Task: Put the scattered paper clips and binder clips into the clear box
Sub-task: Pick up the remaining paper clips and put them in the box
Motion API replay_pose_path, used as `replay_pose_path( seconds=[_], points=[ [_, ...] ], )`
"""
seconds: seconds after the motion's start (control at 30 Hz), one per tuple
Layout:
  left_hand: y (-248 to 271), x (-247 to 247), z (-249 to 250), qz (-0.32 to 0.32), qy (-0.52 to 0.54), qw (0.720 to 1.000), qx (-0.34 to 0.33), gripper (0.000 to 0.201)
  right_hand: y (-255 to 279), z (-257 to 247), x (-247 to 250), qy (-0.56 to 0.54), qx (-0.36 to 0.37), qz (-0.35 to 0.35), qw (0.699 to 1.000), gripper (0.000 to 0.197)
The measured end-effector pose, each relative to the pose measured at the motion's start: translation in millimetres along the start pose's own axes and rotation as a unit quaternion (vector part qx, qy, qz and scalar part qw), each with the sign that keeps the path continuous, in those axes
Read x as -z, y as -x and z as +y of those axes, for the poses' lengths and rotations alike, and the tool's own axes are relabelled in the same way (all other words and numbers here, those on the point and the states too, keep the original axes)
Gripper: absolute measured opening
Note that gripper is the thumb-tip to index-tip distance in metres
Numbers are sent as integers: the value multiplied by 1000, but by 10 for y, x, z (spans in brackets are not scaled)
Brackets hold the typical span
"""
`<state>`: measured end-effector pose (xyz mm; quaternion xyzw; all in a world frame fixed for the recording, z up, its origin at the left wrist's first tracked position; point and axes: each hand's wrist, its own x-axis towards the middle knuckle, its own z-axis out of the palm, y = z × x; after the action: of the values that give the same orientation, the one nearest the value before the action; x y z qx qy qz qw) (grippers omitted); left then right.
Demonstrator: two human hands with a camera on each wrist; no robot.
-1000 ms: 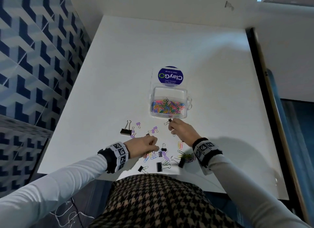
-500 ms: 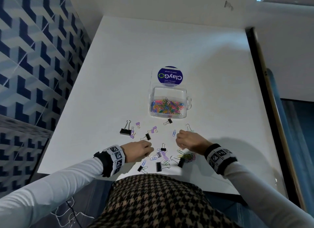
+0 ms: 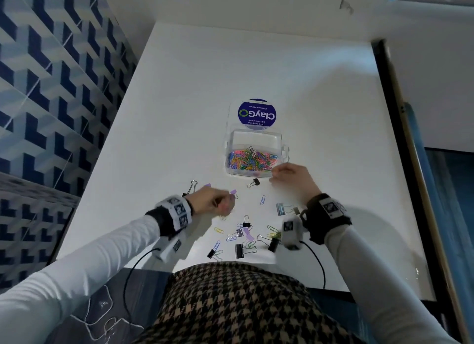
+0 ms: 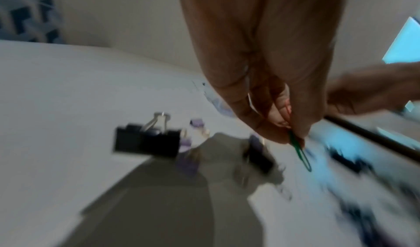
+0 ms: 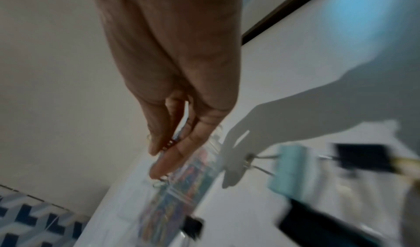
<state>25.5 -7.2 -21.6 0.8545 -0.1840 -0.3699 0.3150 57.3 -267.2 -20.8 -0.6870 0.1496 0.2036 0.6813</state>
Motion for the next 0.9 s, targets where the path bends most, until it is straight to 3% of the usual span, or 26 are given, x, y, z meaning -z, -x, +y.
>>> replay_pose_path(
  seconds=[0.1,0.27,0.33,0.43,0.5,0.57,0.63,0.73,0.8,0.9],
  points=[
    [-211,394,187,105,39,994,-13,7,-210,-150,-118,-37,-11,15,999,5],
    [-648,824,414,181,136,974,6,14,-433,-289,-354,-12,-9,36,999,15],
    [-764,867,448,184,76,980,22,12,-495,-284,-413,120,4,37,992,14],
    [-782,832,415,131,-28,990,31,31,-465,-228,-438,377,70,45,922,32],
    [-666,792,351,157,-22,987,8,38,-302,-203,-438,402,138,58,903,34],
    [-473,728,261,218,18,975,-24,36,-113,-161,-444,384,171,26,907,28],
    [-245,623,141,256,33,965,-37,30,67,-77,-459,380,169,-82,906,22],
    [106,326,-35,172,60,983,1,25,352,140,-428,463,161,-244,837,15],
    [288,38,-150,52,36,998,14,13,534,397,-398,487,220,-293,793,13],
    [410,-338,-266,-23,-91,995,-31,27,678,737,-379,511,273,-309,754,22]
  ],
)
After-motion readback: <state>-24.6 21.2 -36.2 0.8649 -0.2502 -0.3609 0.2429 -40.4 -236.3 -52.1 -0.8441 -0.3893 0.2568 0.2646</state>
